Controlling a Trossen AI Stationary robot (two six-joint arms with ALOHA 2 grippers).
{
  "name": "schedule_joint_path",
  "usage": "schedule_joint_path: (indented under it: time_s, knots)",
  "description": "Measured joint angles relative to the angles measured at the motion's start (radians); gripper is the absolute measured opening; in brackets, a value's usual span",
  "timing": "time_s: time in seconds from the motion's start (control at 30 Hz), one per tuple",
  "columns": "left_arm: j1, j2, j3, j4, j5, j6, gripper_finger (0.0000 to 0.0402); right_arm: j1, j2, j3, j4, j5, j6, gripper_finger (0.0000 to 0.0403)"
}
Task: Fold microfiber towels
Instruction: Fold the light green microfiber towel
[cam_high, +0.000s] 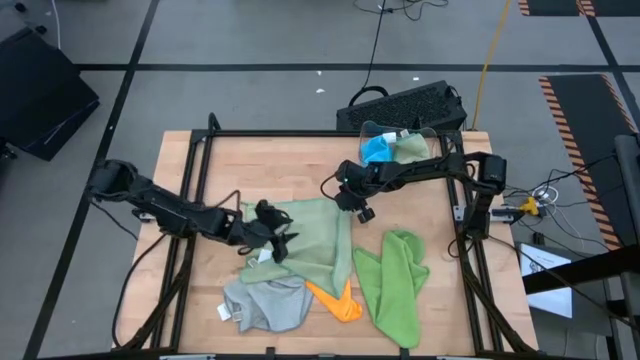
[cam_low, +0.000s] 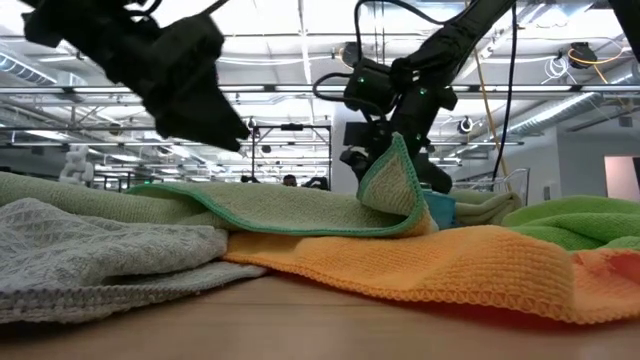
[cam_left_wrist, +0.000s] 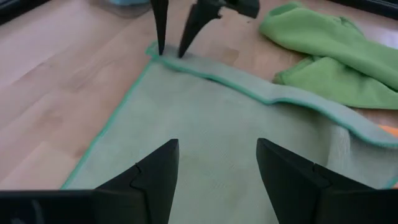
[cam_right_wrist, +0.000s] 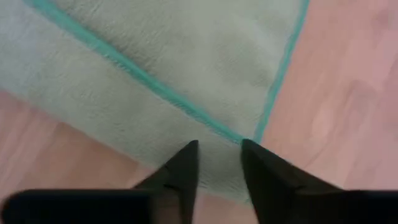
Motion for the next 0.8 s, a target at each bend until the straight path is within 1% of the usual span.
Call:
schedule_joint_path:
  time_s: [0.1, 0.13, 0.17, 0.27, 0.4, 0.53, 0.7, 0.8]
  knots:
    - [-0.009, 0.080, 0.070, 0.000, -0.010, 0.014, 0.0218, -0.001, 0.000, 0.000, -0.049, 0.000, 0.004, 0.0027]
    - [-0.010, 0.107, 0.094, 0.003, -0.010, 0.015, 0.0218, 0.003, 0.000, 0.000, -0.067, 0.001, 0.016, 0.0014]
    - [-0.010, 0.134, 0.113, 0.005, -0.010, 0.015, 0.0218, 0.008, -0.001, 0.000, -0.081, 0.010, 0.026, 0.0010]
    - [-0.012, 0.219, 0.164, 0.011, -0.001, 0.017, 0.0218, 0.032, -0.026, -0.001, -0.097, 0.078, 0.087, 0.0026]
    - [-0.019, 0.331, 0.229, 0.072, 0.030, 0.018, 0.0218, 0.058, -0.041, 0.000, -0.099, 0.149, 0.120, 0.0051]
    - [-0.048, 0.424, 0.318, 0.075, 0.075, 0.027, 0.0218, 0.085, -0.042, 0.000, -0.130, 0.150, 0.175, 0.0070]
    - [-0.128, 0.507, 0.439, 0.026, 0.077, 0.157, 0.0218, 0.135, -0.054, 0.000, -0.210, 0.150, 0.301, 0.0082]
    - [-0.176, 0.533, 0.513, -0.044, 0.045, 0.255, 0.0218, 0.171, -0.083, 0.000, -0.239, 0.150, 0.379, 0.0088]
